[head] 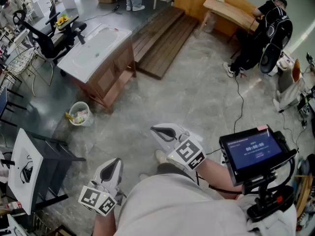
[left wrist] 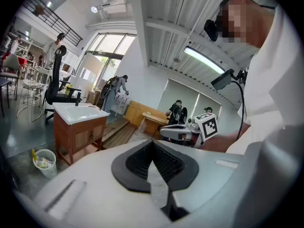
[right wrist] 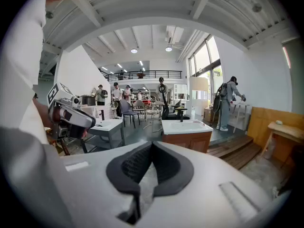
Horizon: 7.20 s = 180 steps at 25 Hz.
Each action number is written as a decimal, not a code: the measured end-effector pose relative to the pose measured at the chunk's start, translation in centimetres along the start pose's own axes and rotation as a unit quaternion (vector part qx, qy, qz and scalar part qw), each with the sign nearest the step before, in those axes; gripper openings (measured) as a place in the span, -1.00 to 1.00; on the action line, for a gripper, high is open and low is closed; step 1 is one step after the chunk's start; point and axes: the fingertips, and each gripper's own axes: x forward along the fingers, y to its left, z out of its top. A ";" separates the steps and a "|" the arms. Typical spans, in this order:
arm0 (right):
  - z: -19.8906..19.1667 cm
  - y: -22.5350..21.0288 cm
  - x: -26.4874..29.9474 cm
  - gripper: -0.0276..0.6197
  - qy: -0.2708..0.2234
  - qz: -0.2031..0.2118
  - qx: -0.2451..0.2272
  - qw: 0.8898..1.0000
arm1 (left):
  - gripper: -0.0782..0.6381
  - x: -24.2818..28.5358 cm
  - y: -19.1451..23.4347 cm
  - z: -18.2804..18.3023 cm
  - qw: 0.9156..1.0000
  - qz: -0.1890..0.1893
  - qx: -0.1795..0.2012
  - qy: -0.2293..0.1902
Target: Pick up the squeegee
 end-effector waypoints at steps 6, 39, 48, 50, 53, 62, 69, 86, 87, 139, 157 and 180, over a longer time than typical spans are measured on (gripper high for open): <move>0.4 -3.5 1.6 -0.91 -0.006 0.010 -0.003 1.000 | -0.76 3.9 1.0 1.1 1.000 0.004 0.005 0.000; 0.0 -24.4 16.5 -0.66 0.036 0.008 -0.002 0.999 | -0.76 23.3 15.4 9.1 1.000 0.018 -0.012 -0.006; 5.9 -28.8 29.8 -0.66 0.031 -0.024 -0.018 0.999 | -0.76 25.1 27.8 14.6 1.000 -0.009 0.018 -0.008; 7.1 -29.1 31.6 -0.66 0.029 -0.028 -0.019 0.999 | -0.76 24.7 29.4 15.0 1.000 -0.014 0.017 -0.004; 7.9 -29.9 34.0 -0.66 0.035 -0.027 -0.025 0.999 | -0.76 24.1 30.7 15.8 1.000 -0.011 0.004 -0.009; 9.3 -39.7 46.8 -0.66 0.033 -0.009 -0.045 0.998 | -0.76 28.9 39.3 19.0 0.998 0.056 -0.023 -0.025; 10.5 -50.8 57.5 -0.66 0.046 0.001 -0.066 0.997 | -0.76 34.5 45.4 25.3 0.989 0.139 -0.029 -0.045; 7.0 -65.2 78.6 -0.54 0.108 0.022 -0.098 0.989 | -0.76 39.7 52.2 28.3 0.953 0.292 -0.066 -0.045; 6.9 -65.5 79.4 -0.53 0.112 0.022 -0.098 0.989 | -0.76 39.6 52.5 28.2 0.951 0.299 -0.067 -0.044; 8.0 -62.6 73.2 -0.62 0.135 -0.056 -0.053 0.988 | -0.76 30.2 51.4 26.1 0.958 0.270 -0.056 -0.078; 12.7 -48.0 57.3 -0.62 0.076 -0.059 -0.020 0.995 | -0.76 22.2 45.5 20.9 0.975 0.201 -0.047 -0.084; 13.5 -34.9 43.6 -0.62 0.030 -0.046 -0.028 0.998 | -0.76 18.0 39.0 16.1 0.985 0.154 -0.027 -0.078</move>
